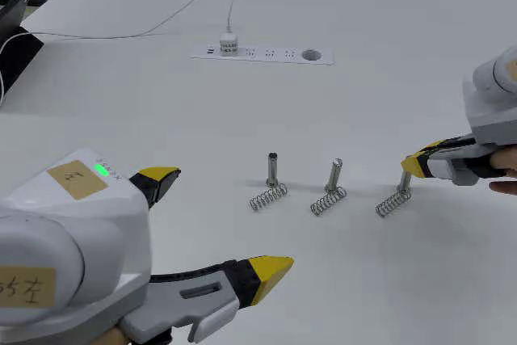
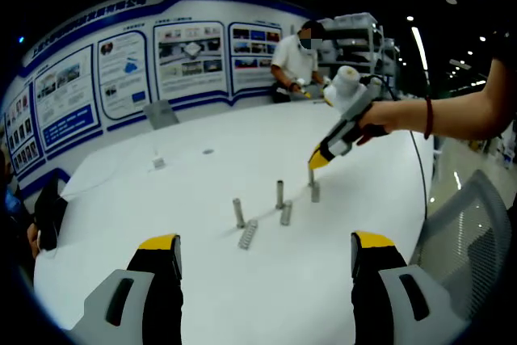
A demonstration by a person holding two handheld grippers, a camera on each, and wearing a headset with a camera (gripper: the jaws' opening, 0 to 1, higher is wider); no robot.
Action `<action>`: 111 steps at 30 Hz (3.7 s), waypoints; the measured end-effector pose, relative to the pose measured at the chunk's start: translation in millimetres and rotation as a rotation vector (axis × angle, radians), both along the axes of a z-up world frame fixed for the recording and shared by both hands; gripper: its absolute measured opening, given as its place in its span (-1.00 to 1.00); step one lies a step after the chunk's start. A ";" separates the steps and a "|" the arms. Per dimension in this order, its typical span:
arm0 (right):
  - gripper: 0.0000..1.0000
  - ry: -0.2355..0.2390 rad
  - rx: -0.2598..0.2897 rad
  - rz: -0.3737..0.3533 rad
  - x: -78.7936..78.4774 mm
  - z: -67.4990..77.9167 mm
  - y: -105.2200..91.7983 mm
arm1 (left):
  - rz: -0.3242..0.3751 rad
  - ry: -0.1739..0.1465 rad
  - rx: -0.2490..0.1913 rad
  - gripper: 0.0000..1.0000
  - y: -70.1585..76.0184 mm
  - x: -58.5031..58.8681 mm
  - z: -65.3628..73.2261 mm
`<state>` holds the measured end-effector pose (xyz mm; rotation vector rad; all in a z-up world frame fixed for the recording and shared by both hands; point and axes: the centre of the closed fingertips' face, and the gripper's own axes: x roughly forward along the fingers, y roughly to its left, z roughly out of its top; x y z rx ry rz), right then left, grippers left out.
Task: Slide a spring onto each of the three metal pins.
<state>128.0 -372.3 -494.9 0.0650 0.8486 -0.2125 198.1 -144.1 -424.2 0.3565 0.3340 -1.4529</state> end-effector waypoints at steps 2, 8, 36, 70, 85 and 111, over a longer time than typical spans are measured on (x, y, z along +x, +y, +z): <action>-0.82 0.000 -0.003 0.004 -0.9 -0.3 1.0 | 0.001 -0.001 -0.001 0.77 0.1 0.4 0.3; -0.78 -0.003 -0.006 0.003 -3.9 -2.0 2.2 | -0.003 -0.008 0.011 0.77 0.8 0.1 -1.5; -0.21 -0.313 0.021 -0.024 -13.0 49.6 22.8 | -0.038 -0.027 0.059 0.37 -27.1 26.4 -27.9; 0.21 -0.431 0.097 0.063 -25.5 49.9 64.3 | -0.222 -0.071 0.244 -0.48 -70.7 39.0 -104.0; 0.22 -0.428 0.109 0.054 -26.9 47.0 68.7 | -0.275 -0.061 0.274 -0.73 -77.2 38.0 -113.4; 0.17 -0.454 0.130 0.033 -26.8 57.1 85.8 | -0.236 -0.051 0.142 -0.81 -66.0 17.0 -67.1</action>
